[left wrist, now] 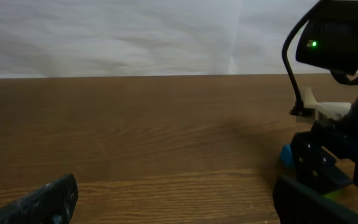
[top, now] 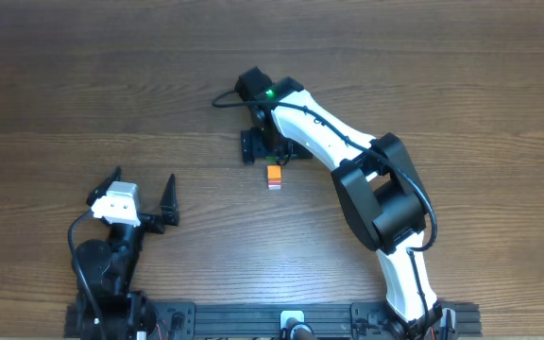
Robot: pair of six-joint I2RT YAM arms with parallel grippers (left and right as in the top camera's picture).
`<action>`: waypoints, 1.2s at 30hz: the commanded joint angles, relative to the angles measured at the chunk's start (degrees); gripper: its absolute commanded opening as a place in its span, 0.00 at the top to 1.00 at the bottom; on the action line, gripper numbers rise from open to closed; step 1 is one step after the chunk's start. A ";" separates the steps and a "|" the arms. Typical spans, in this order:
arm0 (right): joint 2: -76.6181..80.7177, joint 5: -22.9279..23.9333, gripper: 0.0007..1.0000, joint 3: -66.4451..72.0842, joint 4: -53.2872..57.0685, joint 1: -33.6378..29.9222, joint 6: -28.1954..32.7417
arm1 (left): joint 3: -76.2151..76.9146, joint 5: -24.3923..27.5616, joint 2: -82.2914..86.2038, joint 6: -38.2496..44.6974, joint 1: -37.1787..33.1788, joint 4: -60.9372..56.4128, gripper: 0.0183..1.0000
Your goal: Stack Cubes
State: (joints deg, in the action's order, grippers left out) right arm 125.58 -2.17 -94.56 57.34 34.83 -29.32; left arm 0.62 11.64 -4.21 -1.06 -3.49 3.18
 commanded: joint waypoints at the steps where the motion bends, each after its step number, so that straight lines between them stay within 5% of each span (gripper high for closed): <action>1: 0.22 1.84 0.01 0.96 -0.96 0.37 0.15 | -0.31 0.55 0.42 0.83 0.22 0.07 0.00; 27: 2.21 3.96 0.01 1.09 -4.22 0.46 -4.48 | -0.31 0.52 0.42 0.85 0.22 0.07 0.00; 36: 2.21 3.91 0.21 1.09 -4.13 0.48 -4.48 | -0.31 0.55 0.42 0.85 0.22 0.07 0.00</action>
State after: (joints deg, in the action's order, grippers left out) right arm 126.41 1.26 -93.78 53.28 34.94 -33.39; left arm 0.62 11.64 -4.21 -1.06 -3.49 3.18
